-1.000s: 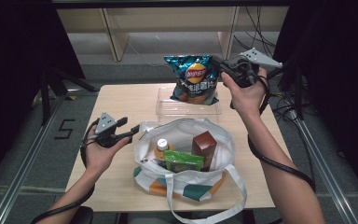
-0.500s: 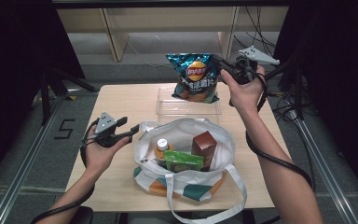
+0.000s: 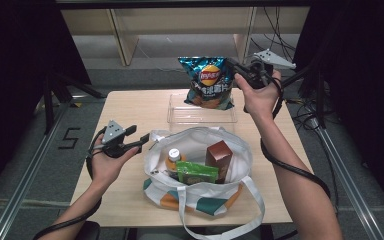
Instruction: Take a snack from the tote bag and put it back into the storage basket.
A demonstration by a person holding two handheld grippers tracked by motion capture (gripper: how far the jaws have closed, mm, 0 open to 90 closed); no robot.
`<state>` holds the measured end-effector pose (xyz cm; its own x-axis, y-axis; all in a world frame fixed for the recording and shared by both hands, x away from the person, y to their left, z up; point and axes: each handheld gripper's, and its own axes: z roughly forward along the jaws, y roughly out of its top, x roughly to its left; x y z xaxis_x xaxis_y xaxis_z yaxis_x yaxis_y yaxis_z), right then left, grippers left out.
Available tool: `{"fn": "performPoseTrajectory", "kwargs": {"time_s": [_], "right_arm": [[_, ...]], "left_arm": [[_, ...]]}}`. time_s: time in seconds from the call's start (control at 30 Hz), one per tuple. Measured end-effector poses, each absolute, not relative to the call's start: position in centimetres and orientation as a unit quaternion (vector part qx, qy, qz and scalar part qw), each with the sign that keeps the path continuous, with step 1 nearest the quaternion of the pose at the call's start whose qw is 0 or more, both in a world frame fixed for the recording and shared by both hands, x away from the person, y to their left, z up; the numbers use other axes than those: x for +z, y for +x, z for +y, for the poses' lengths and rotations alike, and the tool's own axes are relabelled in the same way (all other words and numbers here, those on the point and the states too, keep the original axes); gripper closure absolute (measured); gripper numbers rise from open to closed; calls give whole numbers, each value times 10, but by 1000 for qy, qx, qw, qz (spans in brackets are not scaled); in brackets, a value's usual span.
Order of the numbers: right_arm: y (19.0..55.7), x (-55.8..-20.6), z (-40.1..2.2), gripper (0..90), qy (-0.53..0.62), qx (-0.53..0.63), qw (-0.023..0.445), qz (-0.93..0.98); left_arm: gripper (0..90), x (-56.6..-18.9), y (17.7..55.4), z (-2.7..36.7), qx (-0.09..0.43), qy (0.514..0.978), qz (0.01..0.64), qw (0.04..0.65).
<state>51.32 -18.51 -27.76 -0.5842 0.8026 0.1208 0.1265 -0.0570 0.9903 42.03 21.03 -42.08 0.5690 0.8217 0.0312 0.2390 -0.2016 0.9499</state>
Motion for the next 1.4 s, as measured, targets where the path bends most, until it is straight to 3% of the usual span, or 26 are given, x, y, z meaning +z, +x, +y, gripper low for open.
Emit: {"fn": "performPoseTrajectory", "kwargs": {"time_s": [1.4], "right_arm": [[544, -294, -178, 900, 405, 618, 257, 623]], "left_arm": [[395, -420, 419, 209, 284, 721, 366, 515]]}}
